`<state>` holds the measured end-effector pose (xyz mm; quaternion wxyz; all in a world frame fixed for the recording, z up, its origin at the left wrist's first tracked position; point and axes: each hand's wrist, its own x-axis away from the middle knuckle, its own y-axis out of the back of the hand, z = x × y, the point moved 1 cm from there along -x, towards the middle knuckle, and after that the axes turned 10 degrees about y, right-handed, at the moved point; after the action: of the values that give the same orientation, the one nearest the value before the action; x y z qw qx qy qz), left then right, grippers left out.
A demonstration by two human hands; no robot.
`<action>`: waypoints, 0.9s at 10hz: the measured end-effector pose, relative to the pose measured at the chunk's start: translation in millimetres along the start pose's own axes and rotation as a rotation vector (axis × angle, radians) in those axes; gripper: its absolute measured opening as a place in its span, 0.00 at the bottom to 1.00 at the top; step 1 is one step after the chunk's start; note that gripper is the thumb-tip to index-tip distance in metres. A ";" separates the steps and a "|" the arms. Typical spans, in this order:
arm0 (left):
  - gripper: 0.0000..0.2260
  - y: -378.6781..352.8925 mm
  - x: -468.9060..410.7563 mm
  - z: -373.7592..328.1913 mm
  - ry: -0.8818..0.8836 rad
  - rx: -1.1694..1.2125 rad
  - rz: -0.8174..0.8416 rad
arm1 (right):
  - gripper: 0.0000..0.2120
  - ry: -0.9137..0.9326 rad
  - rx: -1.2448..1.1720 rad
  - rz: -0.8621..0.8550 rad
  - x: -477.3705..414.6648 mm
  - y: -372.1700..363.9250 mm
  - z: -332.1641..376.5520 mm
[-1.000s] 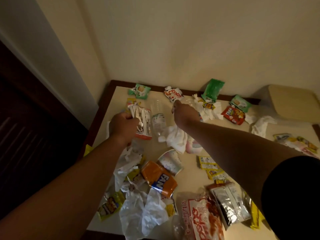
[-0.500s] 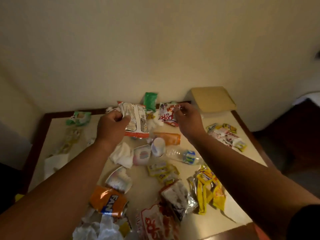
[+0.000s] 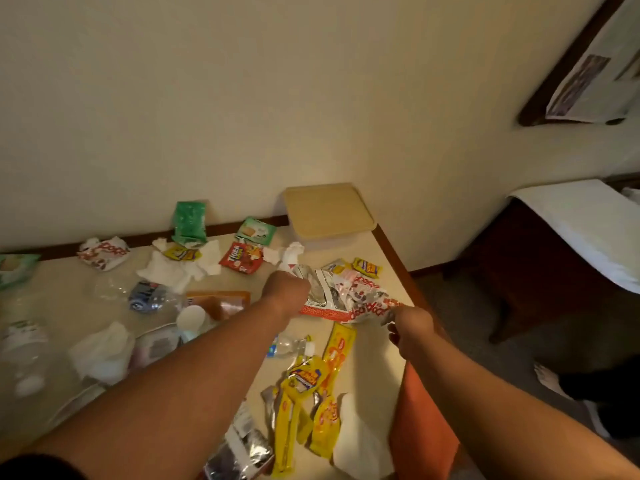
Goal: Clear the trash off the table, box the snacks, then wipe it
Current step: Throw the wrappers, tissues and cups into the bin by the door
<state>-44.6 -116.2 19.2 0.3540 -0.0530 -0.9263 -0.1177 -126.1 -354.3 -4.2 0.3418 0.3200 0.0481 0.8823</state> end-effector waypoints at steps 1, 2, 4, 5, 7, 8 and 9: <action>0.07 -39.5 -18.6 -7.5 0.051 0.049 0.022 | 0.07 0.007 -0.056 0.038 -23.1 1.2 13.2; 0.11 -64.7 -27.8 -20.6 0.054 0.015 -0.006 | 0.03 -0.050 -0.102 0.057 -38.8 -4.3 28.3; 0.13 -51.7 -27.7 -8.2 0.065 -0.211 -0.060 | 0.03 0.008 0.158 0.090 -48.0 -12.5 11.8; 0.09 -7.8 -1.1 12.8 0.078 -0.178 -0.008 | 0.07 0.224 0.267 0.187 -33.2 -29.0 -3.7; 0.05 115.8 60.2 50.7 0.078 0.063 0.027 | 0.11 0.590 0.470 0.425 39.7 -94.7 -25.3; 0.04 186.9 87.5 82.8 0.068 0.027 -0.081 | 0.09 0.680 0.540 0.592 88.5 -132.0 -39.3; 0.04 247.5 111.2 122.6 0.051 -0.119 -0.207 | 0.09 0.811 0.585 0.862 139.7 -164.3 -61.4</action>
<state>-161.3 156.0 49.7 0.3594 0.0249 -0.9089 -0.2099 -147.1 -132.4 -28.3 -0.1883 0.0327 0.2784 0.9413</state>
